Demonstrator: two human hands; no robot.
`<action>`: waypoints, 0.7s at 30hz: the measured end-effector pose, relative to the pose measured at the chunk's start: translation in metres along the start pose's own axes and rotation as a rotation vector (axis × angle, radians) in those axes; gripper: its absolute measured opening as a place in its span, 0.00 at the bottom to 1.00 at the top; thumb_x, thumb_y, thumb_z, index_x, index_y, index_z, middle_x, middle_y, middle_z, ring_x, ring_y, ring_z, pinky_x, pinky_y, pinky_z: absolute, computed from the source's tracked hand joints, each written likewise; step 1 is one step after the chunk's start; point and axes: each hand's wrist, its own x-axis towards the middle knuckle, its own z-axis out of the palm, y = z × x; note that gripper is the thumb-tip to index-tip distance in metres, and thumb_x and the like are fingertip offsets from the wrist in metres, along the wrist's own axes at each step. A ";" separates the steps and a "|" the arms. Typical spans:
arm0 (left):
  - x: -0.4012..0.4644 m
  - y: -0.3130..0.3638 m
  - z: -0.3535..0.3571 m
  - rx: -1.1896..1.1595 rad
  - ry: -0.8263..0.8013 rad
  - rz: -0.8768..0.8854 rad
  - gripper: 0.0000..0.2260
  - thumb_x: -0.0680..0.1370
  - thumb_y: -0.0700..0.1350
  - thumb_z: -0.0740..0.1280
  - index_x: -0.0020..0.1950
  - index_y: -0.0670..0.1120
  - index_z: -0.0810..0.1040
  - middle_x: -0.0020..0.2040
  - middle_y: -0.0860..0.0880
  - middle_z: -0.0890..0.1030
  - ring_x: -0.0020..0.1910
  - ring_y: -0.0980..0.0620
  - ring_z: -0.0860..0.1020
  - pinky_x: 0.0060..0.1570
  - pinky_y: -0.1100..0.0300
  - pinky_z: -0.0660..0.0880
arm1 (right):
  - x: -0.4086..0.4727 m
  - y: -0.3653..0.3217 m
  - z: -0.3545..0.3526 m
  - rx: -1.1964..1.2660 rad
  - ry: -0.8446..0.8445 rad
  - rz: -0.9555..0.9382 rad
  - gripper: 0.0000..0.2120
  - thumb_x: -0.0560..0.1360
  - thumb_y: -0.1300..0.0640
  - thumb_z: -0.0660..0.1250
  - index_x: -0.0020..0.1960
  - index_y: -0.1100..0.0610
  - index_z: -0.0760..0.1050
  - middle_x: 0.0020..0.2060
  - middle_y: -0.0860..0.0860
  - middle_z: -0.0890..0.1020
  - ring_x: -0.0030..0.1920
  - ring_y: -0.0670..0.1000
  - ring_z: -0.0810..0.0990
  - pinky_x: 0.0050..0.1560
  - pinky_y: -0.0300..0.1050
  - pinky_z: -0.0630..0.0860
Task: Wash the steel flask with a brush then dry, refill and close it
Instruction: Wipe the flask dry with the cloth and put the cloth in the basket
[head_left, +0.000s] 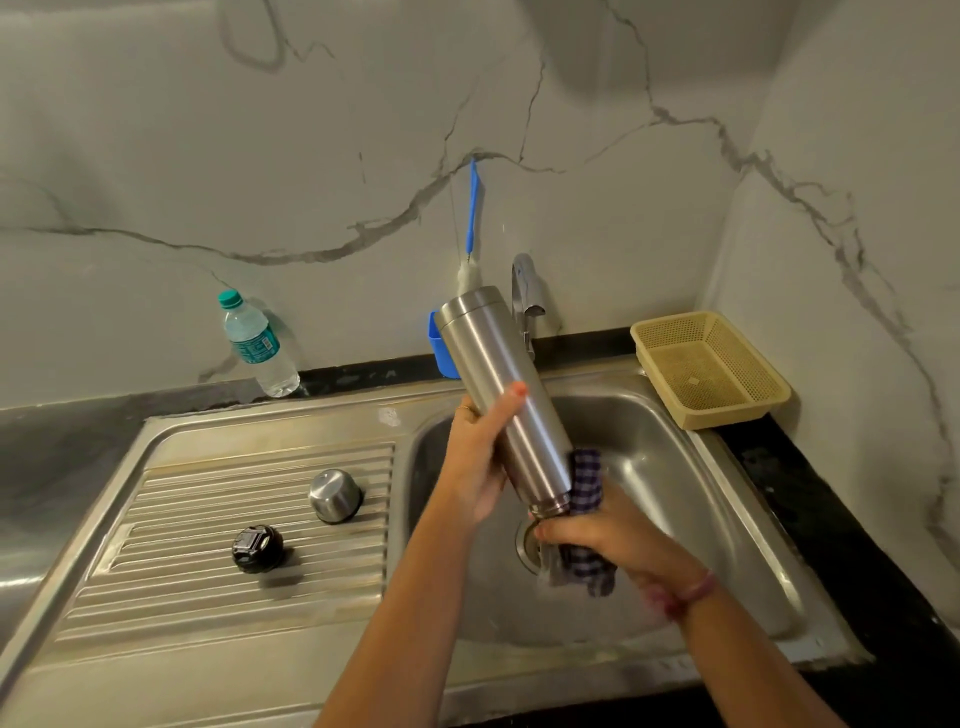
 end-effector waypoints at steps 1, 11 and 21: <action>0.001 0.001 -0.006 -0.104 -0.081 -0.009 0.42 0.59 0.56 0.83 0.67 0.45 0.72 0.56 0.44 0.83 0.54 0.46 0.82 0.55 0.49 0.80 | -0.002 -0.004 -0.005 0.095 -0.100 0.038 0.16 0.63 0.66 0.74 0.51 0.62 0.78 0.41 0.57 0.83 0.42 0.54 0.83 0.45 0.50 0.81; -0.001 0.008 0.017 0.108 0.199 0.031 0.30 0.68 0.47 0.79 0.65 0.49 0.68 0.55 0.45 0.81 0.51 0.48 0.82 0.47 0.54 0.80 | 0.010 0.010 0.021 -0.256 0.328 -0.032 0.23 0.60 0.55 0.75 0.53 0.50 0.73 0.36 0.49 0.83 0.33 0.45 0.83 0.33 0.45 0.81; 0.006 0.003 0.007 -0.154 -0.025 -0.041 0.41 0.62 0.57 0.81 0.69 0.45 0.70 0.56 0.43 0.82 0.52 0.46 0.82 0.50 0.50 0.80 | 0.004 -0.008 -0.002 -0.204 0.026 0.023 0.21 0.62 0.59 0.76 0.54 0.58 0.76 0.43 0.55 0.83 0.44 0.54 0.83 0.51 0.56 0.80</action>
